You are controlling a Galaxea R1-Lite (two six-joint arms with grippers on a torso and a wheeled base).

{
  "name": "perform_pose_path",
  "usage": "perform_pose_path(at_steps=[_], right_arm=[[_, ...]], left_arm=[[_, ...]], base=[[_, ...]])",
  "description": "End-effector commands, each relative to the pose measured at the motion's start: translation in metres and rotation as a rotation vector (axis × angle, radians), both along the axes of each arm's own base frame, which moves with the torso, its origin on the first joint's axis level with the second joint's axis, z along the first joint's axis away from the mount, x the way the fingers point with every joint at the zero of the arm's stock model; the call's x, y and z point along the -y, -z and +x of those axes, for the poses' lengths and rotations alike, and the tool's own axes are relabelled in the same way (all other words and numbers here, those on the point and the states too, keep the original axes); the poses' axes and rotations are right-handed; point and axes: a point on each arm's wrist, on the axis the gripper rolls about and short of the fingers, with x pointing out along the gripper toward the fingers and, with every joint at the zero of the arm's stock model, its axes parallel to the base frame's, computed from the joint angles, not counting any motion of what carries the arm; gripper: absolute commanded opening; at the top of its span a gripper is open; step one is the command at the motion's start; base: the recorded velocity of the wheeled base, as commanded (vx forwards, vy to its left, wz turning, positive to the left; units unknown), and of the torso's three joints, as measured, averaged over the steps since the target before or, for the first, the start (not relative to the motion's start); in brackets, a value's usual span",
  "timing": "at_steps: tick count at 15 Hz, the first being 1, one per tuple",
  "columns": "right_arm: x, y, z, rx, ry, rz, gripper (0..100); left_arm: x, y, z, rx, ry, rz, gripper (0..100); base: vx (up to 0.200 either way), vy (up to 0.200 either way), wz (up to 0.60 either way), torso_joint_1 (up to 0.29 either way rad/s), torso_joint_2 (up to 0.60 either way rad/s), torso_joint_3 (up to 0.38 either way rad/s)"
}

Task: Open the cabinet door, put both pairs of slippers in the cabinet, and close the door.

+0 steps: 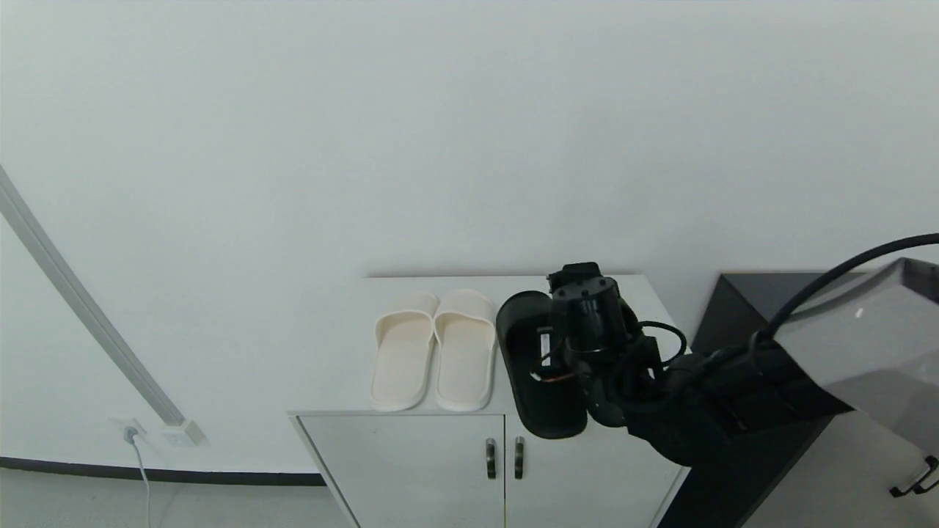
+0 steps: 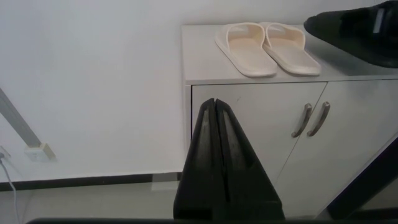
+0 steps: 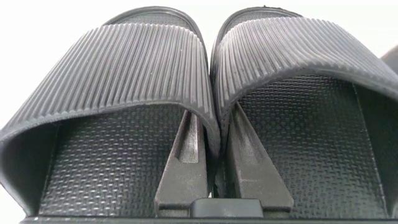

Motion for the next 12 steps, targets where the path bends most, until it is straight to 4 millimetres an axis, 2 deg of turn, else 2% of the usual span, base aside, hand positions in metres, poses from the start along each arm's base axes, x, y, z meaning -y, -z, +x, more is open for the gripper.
perform_pose_path(at_steps=[1, 4, 5, 6, 9, 12], right_arm=[[0.035, -0.035, -0.052, 0.04, -0.204, 0.037, 0], [0.07, -0.046, -0.094, 0.012, -0.483, 0.054, 0], [0.076, -0.047, -0.101, 0.011, -0.533, 0.052, 0], [0.089, -0.044, -0.117, -0.016, -0.65, 0.049, 0], [0.102, -0.04, -0.131, -0.047, -0.704, 0.052, 0], [0.102, -0.036, -0.131, -0.062, -0.711, 0.048, 0]], left_arm=[[0.0, 0.0, 0.0, -0.001, 0.0, -0.002, 0], [0.0, 0.0, 0.0, -0.002, -0.001, -0.002, 0], [0.0, 0.0, 0.0, -0.002, -0.001, 0.0, 0], [0.0, 0.0, 0.0, -0.002, -0.001, 0.0, 0], [0.0, 0.0, 0.0, -0.002, -0.001, 0.001, 0], [0.0, 0.0, 0.0, -0.002, 0.0, 0.003, 0]], base=[[0.0, 0.0, 0.0, 0.0, 0.0, 0.0], [0.0, 0.0, 0.0, 0.0, 0.0, 0.0], [0.0, 0.0, 0.0, 0.0, 0.0, 0.0], [0.0, 0.0, 0.0, 0.0, 0.0, 0.0], [0.0, 0.0, 0.0, 0.0, 0.0, 0.0], [0.0, 0.0, 0.0, 0.0, 0.0, 0.0]])
